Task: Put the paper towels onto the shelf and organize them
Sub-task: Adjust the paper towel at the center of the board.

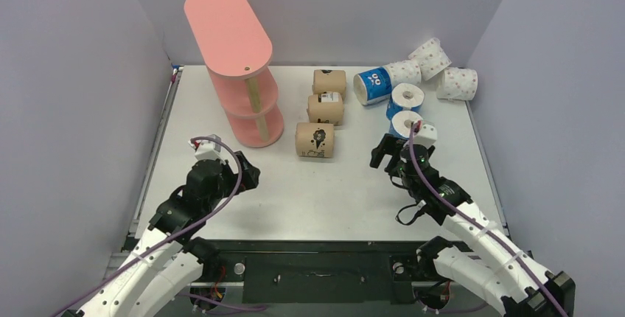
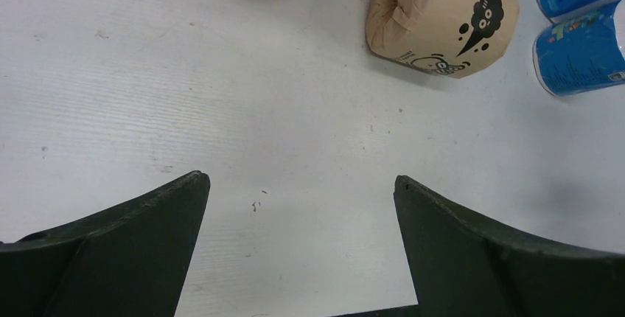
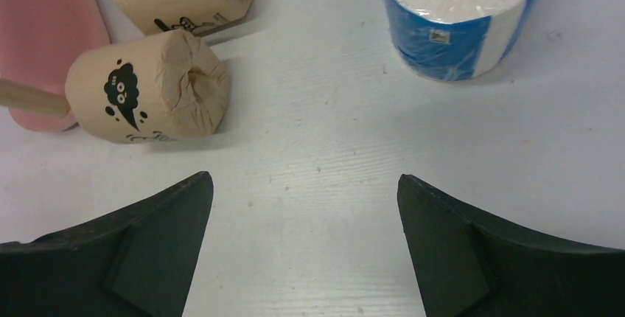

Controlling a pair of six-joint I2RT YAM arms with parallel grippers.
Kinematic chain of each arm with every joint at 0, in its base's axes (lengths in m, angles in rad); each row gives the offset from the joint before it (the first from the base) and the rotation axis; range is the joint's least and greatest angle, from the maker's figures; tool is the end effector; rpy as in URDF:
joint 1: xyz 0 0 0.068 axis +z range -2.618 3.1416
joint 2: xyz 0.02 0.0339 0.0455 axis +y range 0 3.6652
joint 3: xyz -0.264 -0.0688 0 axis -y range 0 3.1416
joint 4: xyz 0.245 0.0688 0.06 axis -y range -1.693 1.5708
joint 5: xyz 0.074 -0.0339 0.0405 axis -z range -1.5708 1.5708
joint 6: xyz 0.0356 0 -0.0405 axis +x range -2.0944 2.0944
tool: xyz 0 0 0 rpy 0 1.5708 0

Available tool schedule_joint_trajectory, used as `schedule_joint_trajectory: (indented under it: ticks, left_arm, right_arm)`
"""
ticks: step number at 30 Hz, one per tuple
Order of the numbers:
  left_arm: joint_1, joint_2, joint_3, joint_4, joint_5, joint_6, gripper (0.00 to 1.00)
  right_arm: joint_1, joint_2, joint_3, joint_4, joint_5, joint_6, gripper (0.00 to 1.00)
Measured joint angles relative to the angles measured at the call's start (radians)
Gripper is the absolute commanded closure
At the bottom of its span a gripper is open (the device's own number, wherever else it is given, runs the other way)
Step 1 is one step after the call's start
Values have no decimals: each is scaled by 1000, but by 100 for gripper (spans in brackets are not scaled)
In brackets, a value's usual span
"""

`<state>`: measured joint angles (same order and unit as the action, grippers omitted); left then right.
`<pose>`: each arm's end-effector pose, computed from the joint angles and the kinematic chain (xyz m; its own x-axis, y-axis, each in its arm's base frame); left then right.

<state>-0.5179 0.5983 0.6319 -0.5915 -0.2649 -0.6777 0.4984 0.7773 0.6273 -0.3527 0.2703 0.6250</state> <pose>0.1233 -0.0595 0.2730 -0.5369 -0.3906 -0.7478 -0.0665 0.9032 -0.4240 0.1608 0.0767 0.2692 -0.4925 0.3739 -0.7859 0.0407 0.9119 0.4084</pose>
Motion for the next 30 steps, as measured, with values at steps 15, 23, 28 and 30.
schedule_joint_trajectory:
  ticks: [15, 23, 28, 30]
  left_arm:
    - [-79, -59, -48, 67, -10, -21, 4]
    - [-79, -32, -54, 80, 8, -43, 4]
    - [-79, -52, -54, 79, 9, -47, 4]
    - [-79, -73, -54, 79, 8, -48, 4]
  right_arm:
    - [132, 290, 37, 188, -27, 66, 10]
    - [98, 496, 60, 406, -188, 147, 18]
    - [27, 623, 79, 570, -315, 224, 24]
    - [8, 669, 92, 615, -354, 245, 26]
